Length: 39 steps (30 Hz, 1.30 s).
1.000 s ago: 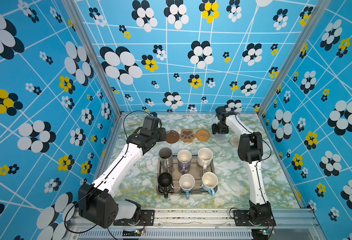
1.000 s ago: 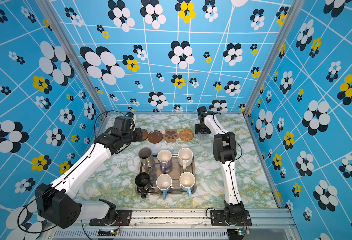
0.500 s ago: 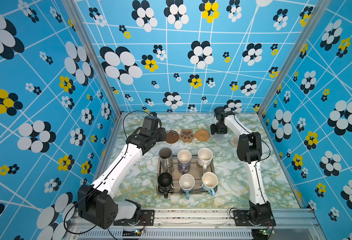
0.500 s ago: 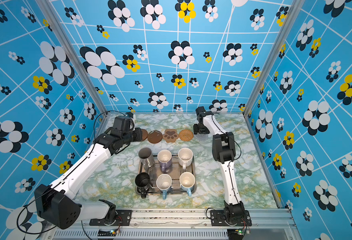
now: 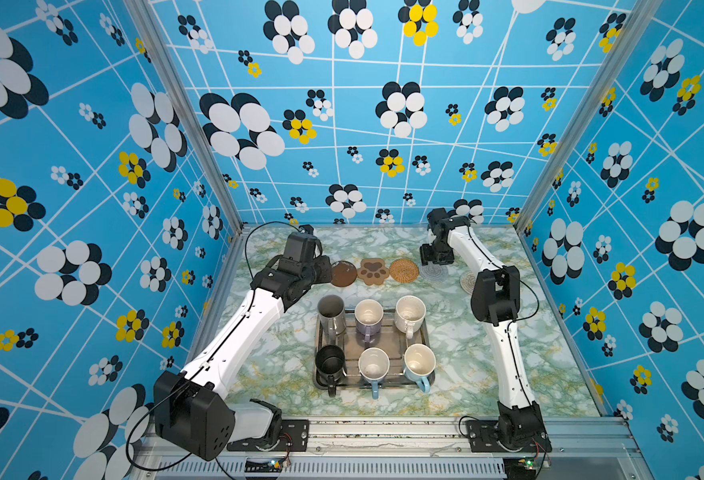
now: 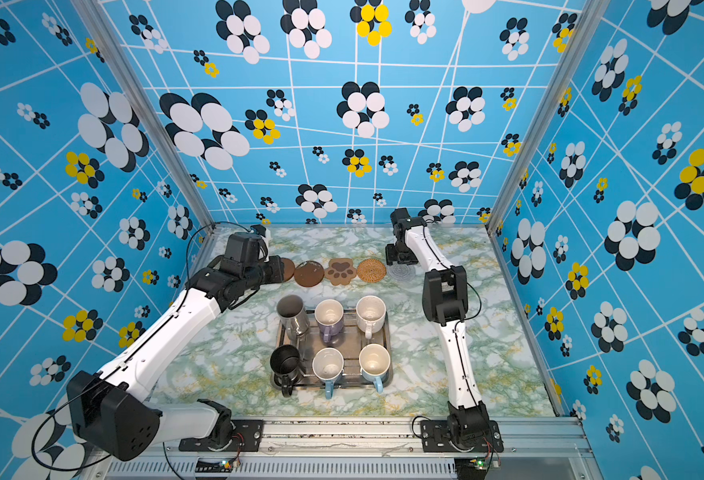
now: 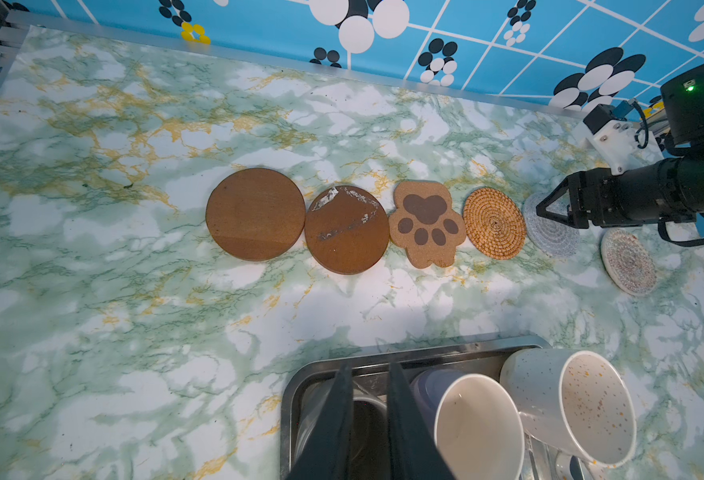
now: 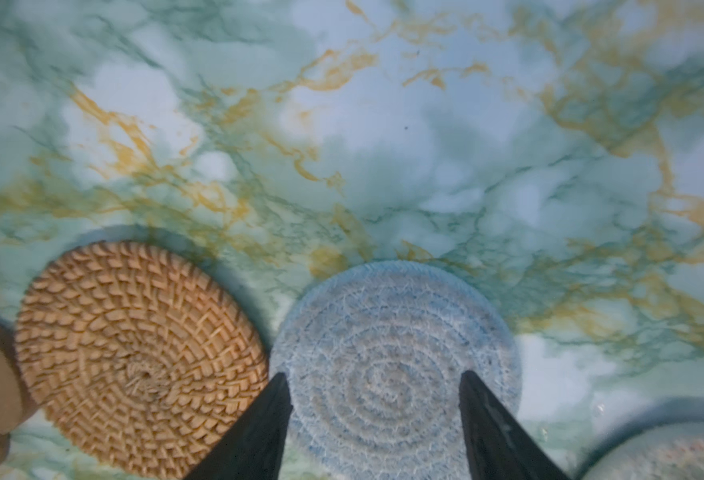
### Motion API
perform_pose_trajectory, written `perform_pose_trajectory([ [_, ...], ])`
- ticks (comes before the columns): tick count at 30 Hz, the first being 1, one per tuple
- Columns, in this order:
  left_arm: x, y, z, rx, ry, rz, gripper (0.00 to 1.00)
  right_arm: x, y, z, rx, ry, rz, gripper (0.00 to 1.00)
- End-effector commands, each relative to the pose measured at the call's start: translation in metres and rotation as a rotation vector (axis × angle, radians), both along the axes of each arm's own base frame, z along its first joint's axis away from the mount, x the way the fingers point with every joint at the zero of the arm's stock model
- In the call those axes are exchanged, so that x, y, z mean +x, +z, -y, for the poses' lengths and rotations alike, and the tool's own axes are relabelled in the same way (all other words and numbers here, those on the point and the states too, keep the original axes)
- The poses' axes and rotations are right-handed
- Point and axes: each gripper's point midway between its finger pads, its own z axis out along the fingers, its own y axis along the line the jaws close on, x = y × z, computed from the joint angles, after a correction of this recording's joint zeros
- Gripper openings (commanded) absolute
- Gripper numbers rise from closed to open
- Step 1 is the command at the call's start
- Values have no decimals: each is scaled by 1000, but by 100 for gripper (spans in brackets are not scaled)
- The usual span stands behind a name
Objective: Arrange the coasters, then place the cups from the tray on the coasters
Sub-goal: 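Move the right gripper over the multicolour knit coaster, then push the multicolour knit coaster against the light blue coaster with the right gripper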
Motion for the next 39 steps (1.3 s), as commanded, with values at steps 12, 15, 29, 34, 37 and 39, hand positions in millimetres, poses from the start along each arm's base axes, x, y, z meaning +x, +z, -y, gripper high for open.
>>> perform_pose_trajectory([
  [12,-4,5,-2,-21,4,29,19,-40,46,96,-60,-136,19,68],
  [15,-2,5,0,-27,-2,26,19,-52,38,112,-50,-177,6,68],
  [29,3,4,4,-35,-11,19,19,-67,5,129,18,-249,-38,69],
  [34,3,4,4,-31,-10,17,19,-68,5,136,-19,-257,-33,69],
  [37,2,4,3,-28,-7,16,19,-70,-8,139,-39,-257,-64,69],
  [39,3,3,2,-26,-6,15,19,-70,-11,140,-46,-254,-71,69],
])
